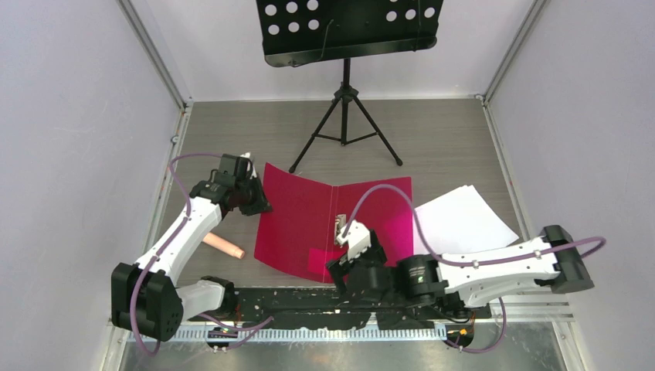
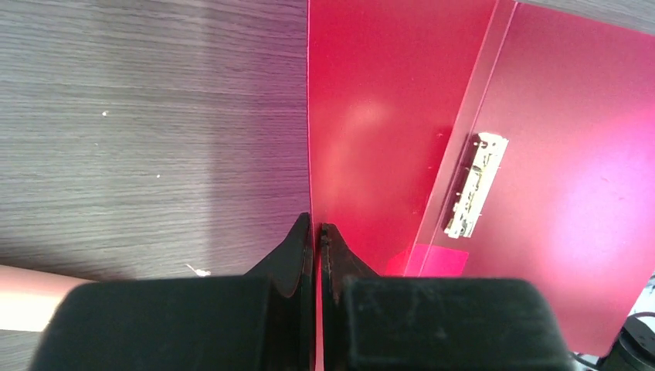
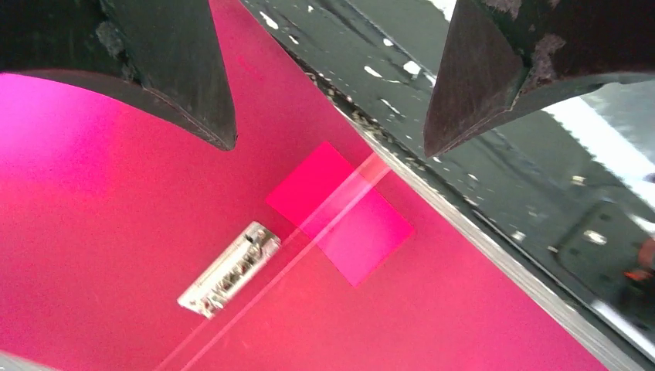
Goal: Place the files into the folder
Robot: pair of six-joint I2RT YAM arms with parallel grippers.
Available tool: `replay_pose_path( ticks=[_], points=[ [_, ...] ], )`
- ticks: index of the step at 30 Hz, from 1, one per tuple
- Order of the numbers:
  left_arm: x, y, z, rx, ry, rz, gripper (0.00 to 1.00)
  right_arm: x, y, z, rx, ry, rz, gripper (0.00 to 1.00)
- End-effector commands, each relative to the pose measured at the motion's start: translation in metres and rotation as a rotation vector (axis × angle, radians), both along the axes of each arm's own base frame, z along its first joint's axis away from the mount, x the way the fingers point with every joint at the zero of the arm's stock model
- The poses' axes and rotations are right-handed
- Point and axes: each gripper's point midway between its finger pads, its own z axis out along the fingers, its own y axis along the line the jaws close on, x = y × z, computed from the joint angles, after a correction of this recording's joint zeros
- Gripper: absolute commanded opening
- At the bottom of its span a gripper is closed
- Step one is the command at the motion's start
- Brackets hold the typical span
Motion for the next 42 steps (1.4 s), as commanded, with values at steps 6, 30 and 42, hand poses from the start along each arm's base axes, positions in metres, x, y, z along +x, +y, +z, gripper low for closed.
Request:
replay_pose_path(
  ticks=[6, 30, 42],
  points=[
    [0.022, 0.023, 0.026, 0.135, -0.091, 0.023, 0.67, 0.06, -0.03, 0.02, 0.18, 0.159, -0.138, 0.95],
    [-0.003, -0.058, 0.19, -0.091, -0.329, -0.252, 0.84, 0.155, 0.05, -0.063, 0.02, 0.354, -0.324, 0.94],
    [-0.001, -0.039, 0.102, -0.087, -0.265, 0.022, 0.81, 0.154, 0.051, -0.144, -0.161, 0.382, -0.264, 0.92]
  ],
)
